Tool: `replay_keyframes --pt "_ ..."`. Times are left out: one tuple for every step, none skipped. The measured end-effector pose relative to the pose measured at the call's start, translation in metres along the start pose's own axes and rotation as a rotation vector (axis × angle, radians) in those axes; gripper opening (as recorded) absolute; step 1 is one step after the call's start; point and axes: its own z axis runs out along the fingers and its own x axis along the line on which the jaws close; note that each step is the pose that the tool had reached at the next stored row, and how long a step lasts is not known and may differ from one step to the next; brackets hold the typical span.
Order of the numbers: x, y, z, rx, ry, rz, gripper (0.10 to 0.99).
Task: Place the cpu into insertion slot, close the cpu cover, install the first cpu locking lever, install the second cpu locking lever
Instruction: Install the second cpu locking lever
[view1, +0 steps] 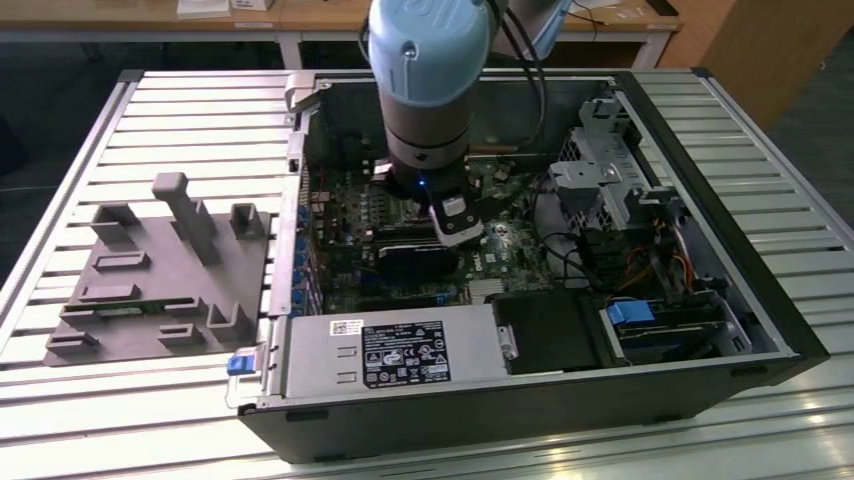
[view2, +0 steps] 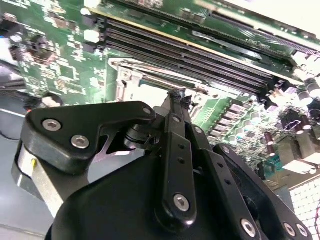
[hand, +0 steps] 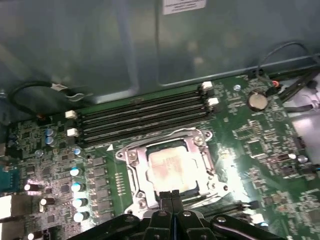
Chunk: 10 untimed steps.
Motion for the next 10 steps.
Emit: replay_keyframes --pt "-0.0011 0.0009 -0.0011 0.009 -0.0025 0.000 0.106" --pt "-0.0020 0.0018 -0.0021 0.018 -0.0052 0.000 0.106" --pt "-0.0029 0.0027 -0.0028 0.027 -0.0078 0.000 0.106" --pt "-0.0037 0.0034 -0.0033 0.037 -0.0105 0.000 0.106" --pt "-0.0043 0.0042 -0.0036 0.049 -0.0136 0.000 0.106" --pt "-0.0046 0.0052 -0.0033 0.057 -0.0157 -0.001 0.106" --pt "-0.0044 0.0069 -0.0027 0.062 -0.0168 -0.002 0.106" --pt "-0.0040 0.0089 -0.0020 0.066 -0.0180 -0.002 0.106" --pt "-0.0035 0.0111 -0.0010 0.071 -0.0193 -0.002 0.106" --pt "-0.0030 0.0134 -0.0001 0.077 -0.0208 -0.003 0.106"
